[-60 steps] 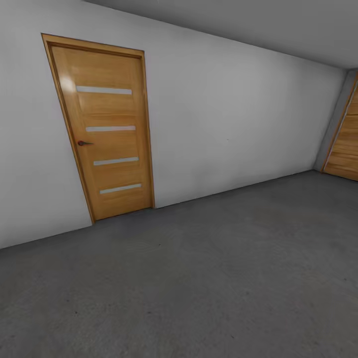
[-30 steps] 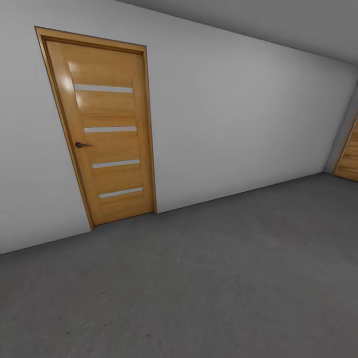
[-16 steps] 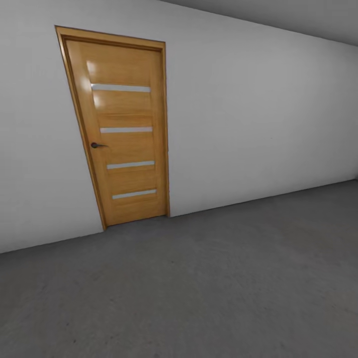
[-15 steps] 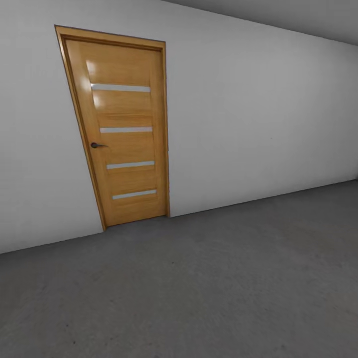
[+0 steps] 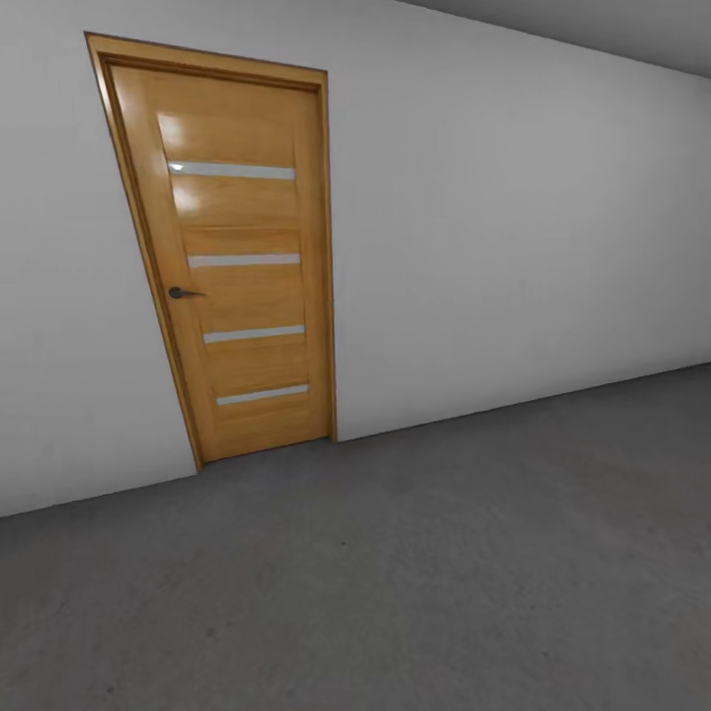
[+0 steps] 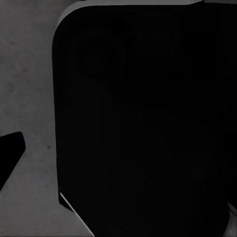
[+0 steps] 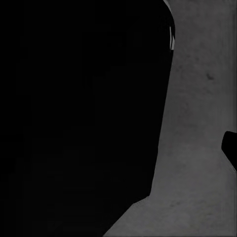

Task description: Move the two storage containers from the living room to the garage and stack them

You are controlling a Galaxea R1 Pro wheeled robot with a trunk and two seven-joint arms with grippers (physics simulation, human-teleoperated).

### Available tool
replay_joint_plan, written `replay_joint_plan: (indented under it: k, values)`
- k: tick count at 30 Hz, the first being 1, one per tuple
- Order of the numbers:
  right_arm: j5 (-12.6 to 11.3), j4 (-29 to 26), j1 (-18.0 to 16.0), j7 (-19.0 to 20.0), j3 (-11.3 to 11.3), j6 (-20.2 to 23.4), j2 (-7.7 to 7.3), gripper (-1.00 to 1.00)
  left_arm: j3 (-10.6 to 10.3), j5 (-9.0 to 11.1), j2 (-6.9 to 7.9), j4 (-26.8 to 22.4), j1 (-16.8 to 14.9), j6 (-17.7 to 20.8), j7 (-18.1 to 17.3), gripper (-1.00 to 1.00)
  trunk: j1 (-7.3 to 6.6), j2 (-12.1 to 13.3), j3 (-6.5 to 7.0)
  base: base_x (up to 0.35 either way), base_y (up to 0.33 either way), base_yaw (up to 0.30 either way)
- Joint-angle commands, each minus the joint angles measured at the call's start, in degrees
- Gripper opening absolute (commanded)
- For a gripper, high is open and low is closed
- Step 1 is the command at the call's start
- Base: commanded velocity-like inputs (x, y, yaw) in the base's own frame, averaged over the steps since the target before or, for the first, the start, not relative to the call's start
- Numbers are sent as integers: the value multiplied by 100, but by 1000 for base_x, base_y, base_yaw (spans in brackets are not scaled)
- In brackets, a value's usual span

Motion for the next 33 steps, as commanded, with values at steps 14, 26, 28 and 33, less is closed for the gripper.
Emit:
replay_joint_plan:
  k: [14, 26, 28, 33]
  values:
    - [-9, 3, -1, -23, -4, -314, 6, 100, 2, 30, -5, -4, -1, -5, 12, 100, 3, -2, -5, 322, 0, 157]
    - [-24, 7, -1, -28, -2, -619, 8, 100, 2, 31, 1, -1, -1, -12, 12, 100, 3, -2, -5, 322, 0, 280]
    - [-24, 7, -1, -28, -3, -621, 8, 100, 2, 31, 0, -2, -1, -13, 12, 100, 3, -2, -5, 322, 0, 281]
    - [-25, 7, -1, -27, -2, -623, 8, 100, 2, 31, -2, -4, -1, -10, 12, 100, 3, -2, -5, 322, 0, 281]
